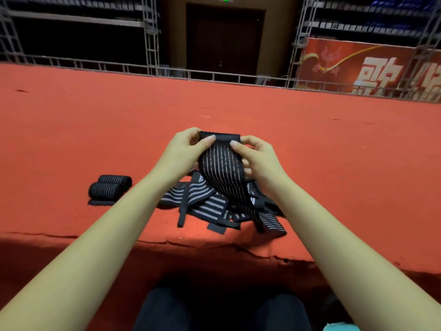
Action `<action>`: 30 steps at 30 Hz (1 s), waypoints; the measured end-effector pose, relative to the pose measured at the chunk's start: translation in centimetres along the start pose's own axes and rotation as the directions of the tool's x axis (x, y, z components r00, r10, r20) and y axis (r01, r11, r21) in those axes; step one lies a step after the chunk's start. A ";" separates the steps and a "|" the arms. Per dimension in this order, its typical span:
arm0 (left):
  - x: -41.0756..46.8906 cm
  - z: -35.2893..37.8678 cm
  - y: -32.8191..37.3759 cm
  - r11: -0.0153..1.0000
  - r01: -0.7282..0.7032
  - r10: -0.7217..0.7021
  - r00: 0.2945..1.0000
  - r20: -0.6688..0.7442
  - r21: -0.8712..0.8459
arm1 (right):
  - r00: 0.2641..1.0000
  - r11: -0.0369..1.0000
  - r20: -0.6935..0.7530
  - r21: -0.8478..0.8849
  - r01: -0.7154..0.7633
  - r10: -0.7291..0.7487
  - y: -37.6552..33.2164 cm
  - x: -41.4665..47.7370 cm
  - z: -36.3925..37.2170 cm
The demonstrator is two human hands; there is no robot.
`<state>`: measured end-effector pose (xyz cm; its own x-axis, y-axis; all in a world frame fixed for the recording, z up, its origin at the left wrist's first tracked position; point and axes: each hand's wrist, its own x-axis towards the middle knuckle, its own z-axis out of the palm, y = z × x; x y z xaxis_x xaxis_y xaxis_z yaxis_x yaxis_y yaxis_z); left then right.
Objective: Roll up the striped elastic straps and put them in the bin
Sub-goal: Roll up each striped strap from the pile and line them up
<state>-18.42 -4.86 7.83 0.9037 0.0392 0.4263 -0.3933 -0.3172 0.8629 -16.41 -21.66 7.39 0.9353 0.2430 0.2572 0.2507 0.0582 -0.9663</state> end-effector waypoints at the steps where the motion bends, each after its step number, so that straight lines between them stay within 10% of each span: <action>1: -0.3 -0.3 0.5 1.000 0.014 -0.014 1.000 0.002 -0.024 | 1.000 1.000 0.016 0.005 -0.007 0.007 -0.5 -0.1 0.3; 18: -2.8 -8.1 -2.2 0.994 0.100 -0.096 0.991 -0.094 0.033 | 0.950 0.990 0.282 0.019 -0.142 0.130 0.5 1.3 8.5; 30: -5.4 -14.6 -3.0 0.989 0.146 -0.141 0.981 -0.134 0.030 | 0.669 0.955 0.713 -0.001 -0.298 0.210 1.1 -1.0 14.5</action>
<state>-24.59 9.70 6.91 0.9191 0.2103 0.3333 -0.2520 -0.3366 0.9073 -20.69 -7.76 6.00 0.5004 0.8651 -0.0352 -0.0389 -0.0182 -0.9991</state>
